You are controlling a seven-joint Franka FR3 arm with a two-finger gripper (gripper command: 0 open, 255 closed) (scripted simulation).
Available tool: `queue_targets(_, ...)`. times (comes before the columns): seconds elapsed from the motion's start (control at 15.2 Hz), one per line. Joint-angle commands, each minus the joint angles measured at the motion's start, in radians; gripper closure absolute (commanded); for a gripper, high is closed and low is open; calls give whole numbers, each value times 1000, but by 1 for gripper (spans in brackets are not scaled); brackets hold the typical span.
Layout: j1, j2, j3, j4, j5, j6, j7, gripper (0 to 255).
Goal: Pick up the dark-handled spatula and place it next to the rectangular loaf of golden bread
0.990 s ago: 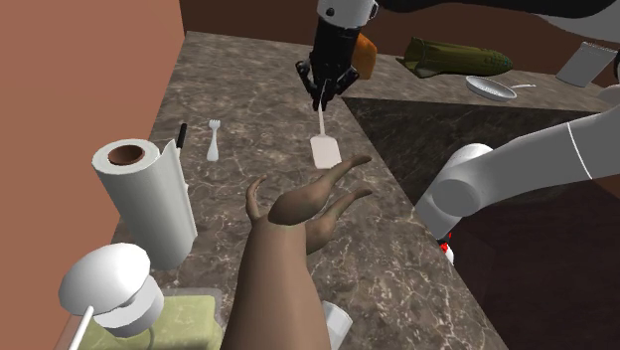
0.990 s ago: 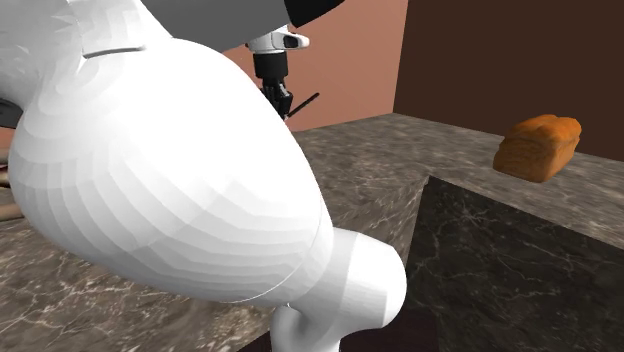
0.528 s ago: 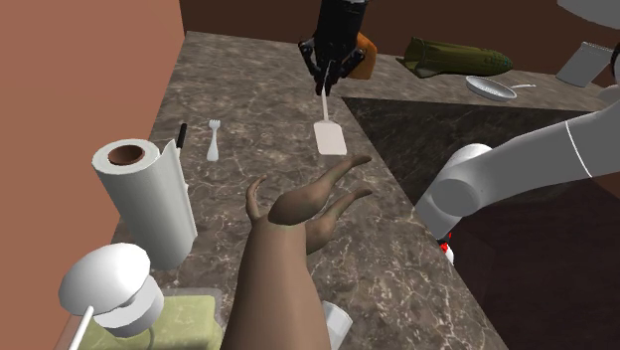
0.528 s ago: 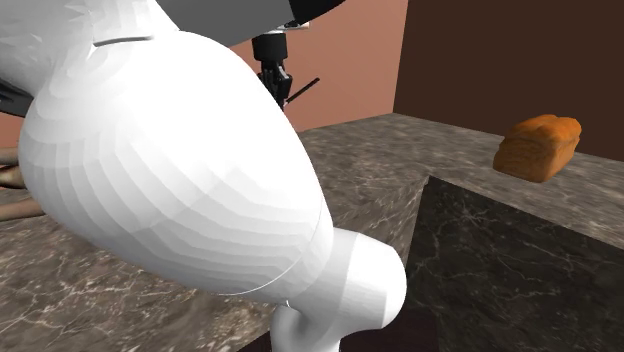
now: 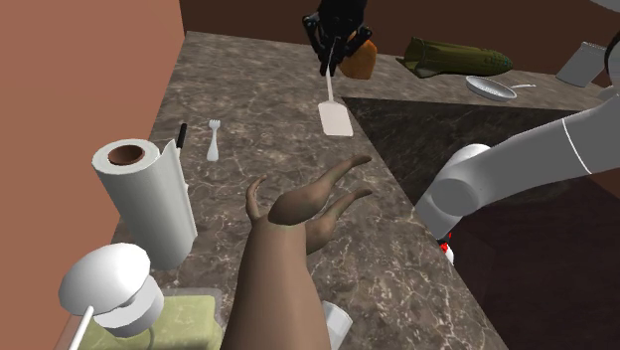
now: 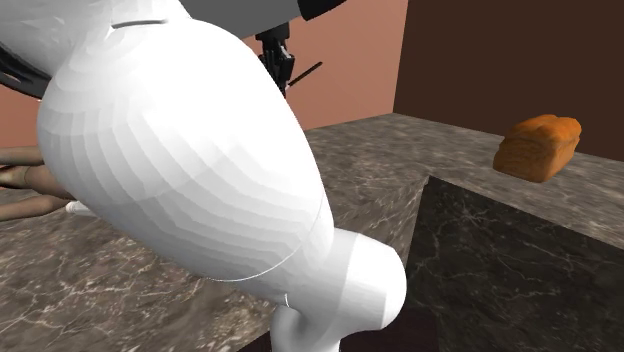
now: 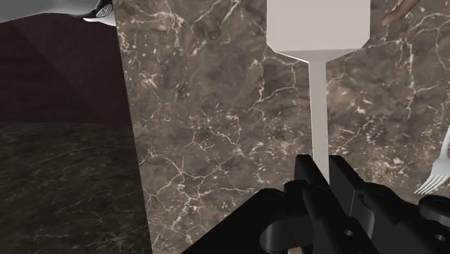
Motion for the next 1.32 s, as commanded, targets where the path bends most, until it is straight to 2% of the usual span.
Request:
queue_targets(0.0, -11, 11, -27, 7, -16, 0, -35, 255)
queue_targets(0.66, -88, 128, -184, 65, -109, 46, -247, 255)
queue_targets(1.25, -157, 307, -300, 217, -164, 72, -420, 255)
